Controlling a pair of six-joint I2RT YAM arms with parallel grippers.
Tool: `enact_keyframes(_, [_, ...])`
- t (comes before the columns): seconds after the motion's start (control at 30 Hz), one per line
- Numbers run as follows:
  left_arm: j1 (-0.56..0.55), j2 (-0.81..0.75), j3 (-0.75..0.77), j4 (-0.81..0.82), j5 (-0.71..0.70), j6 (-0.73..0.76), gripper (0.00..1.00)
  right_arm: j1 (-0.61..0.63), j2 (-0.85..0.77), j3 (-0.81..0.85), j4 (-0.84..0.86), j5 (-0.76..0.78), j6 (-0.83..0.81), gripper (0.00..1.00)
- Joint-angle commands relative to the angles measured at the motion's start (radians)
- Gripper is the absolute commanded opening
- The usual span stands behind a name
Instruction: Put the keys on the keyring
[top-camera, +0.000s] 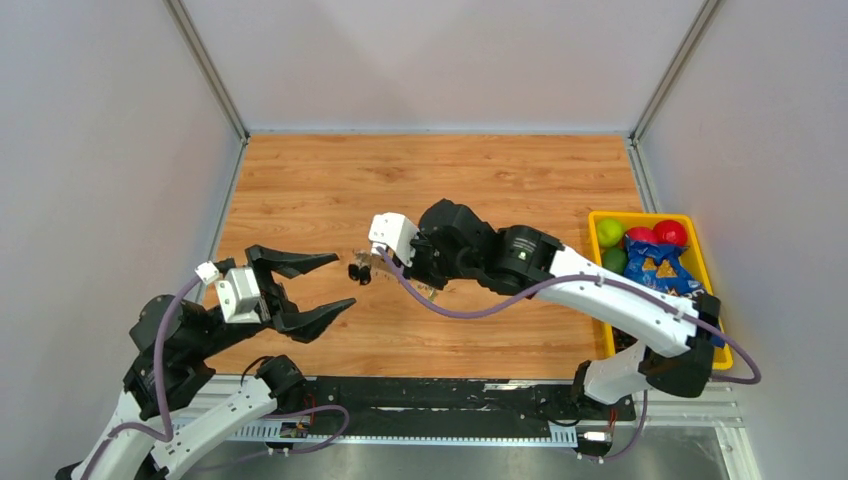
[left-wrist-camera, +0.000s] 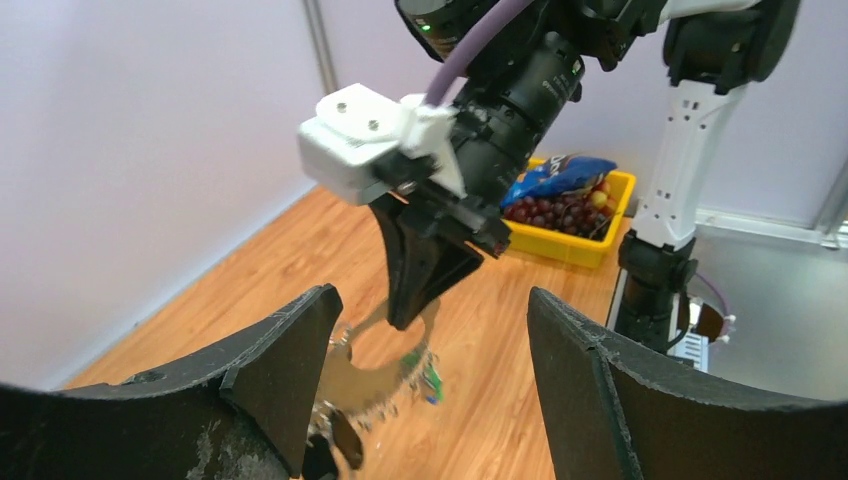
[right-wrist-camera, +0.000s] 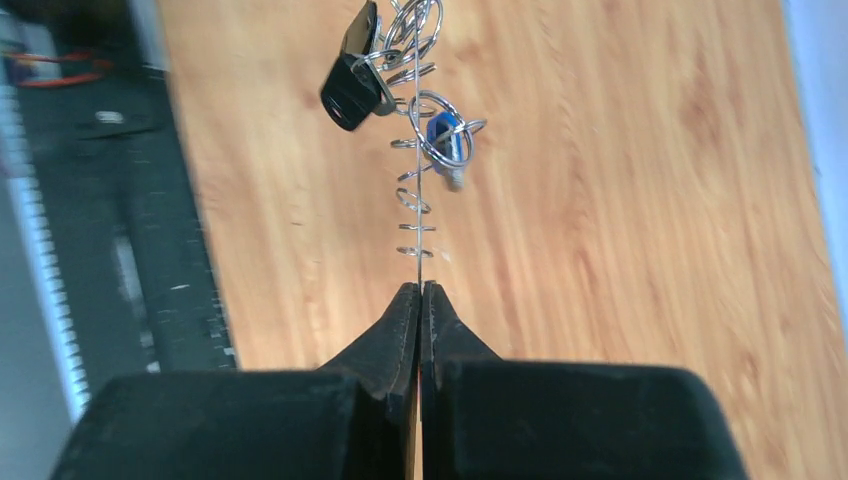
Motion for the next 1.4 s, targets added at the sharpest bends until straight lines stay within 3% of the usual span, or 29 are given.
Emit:
enact_keyframes(0.0, [-0.003, -0.001, -0.036, -0.019, -0.097, 0.012, 0.79, -0.085, 0.086, 0.060, -0.045, 0.298, 0.020, 0.00])
enact_keyframes(0.07, [-0.003, -0.002, -0.055, -0.014, -0.096, 0.008, 0.79, -0.147, 0.118, 0.059, -0.053, 0.281, 0.032, 0.00])
enact_keyframes(0.2, [-0.003, -0.003, -0.090, 0.000, -0.094, 0.006, 0.79, -0.171, 0.145, 0.078, -0.070, 0.097, 0.028, 0.00])
enact_keyframes(0.33, [-0.003, -0.001, -0.122, 0.006, -0.093, 0.008, 0.80, -0.298, 0.207, 0.118, -0.094, 0.226, 0.108, 0.00])
enact_keyframes(0.43, [-0.003, 0.000, -0.144, 0.019, -0.092, 0.011, 0.80, -0.290, 0.267, 0.140, -0.156, -0.072, 0.092, 0.00])
enact_keyframes(0.47, [-0.003, 0.001, -0.159, 0.028, -0.091, 0.009, 0.80, -0.261, 0.266, 0.127, -0.153, -0.099, 0.073, 0.00])
enact_keyframes(0.53, [-0.003, 0.002, -0.179, 0.039, -0.087, 0.007, 0.80, -0.253, 0.255, 0.093, -0.116, 0.033, 0.100, 0.00])
enact_keyframes(0.6, [-0.003, 0.005, -0.193, 0.046, -0.079, 0.007, 0.80, -0.362, 0.286, 0.094, -0.116, 0.176, 0.171, 0.00])
enact_keyframes(0.67, [-0.003, 0.009, -0.196, 0.047, -0.073, 0.007, 0.80, -0.393, 0.335, 0.152, -0.176, 0.091, 0.187, 0.00])
enact_keyframes(0.73, [-0.003, 0.009, -0.197, 0.048, -0.074, 0.008, 0.80, -0.317, 0.341, 0.161, -0.178, -0.063, 0.141, 0.00])
enact_keyframes(0.77, [-0.002, 0.009, -0.198, 0.048, -0.075, 0.010, 0.80, -0.280, 0.340, 0.151, -0.174, -0.065, 0.122, 0.00])
enact_keyframes(0.83, [-0.003, 0.003, -0.200, 0.044, -0.077, 0.011, 0.80, -0.307, 0.346, 0.131, -0.173, 0.101, 0.158, 0.00])
enact_keyframes(0.93, [-0.003, -0.018, -0.210, 0.046, -0.080, 0.008, 0.80, -0.468, 0.408, 0.163, -0.243, 0.287, 0.257, 0.00])
enact_keyframes(1.0, [-0.003, -0.029, -0.217, 0.050, -0.085, 0.009, 0.80, -0.450, 0.437, 0.209, -0.284, 0.187, 0.263, 0.00])
enact_keyframes(1.1, [-0.003, -0.035, -0.220, 0.055, -0.089, 0.012, 0.80, -0.244, 0.421, 0.239, -0.213, -0.061, 0.175, 0.00])
enact_keyframes(1.17, [-0.003, -0.033, -0.218, 0.054, -0.089, 0.013, 0.80, -0.191, 0.427, 0.263, -0.218, -0.042, 0.155, 0.00])
enact_keyframes(1.27, [-0.003, -0.033, -0.221, 0.054, -0.085, 0.009, 0.80, -0.329, 0.441, 0.243, -0.261, 0.230, 0.234, 0.00])
enact_keyframes(1.33, [-0.003, -0.033, -0.223, 0.055, -0.080, 0.009, 0.80, -0.394, 0.465, 0.295, -0.336, 0.189, 0.254, 0.00])
enact_keyframes(1.37, [-0.003, -0.034, -0.225, 0.056, -0.081, 0.009, 0.80, -0.367, 0.450, 0.294, -0.317, 0.120, 0.233, 0.00])
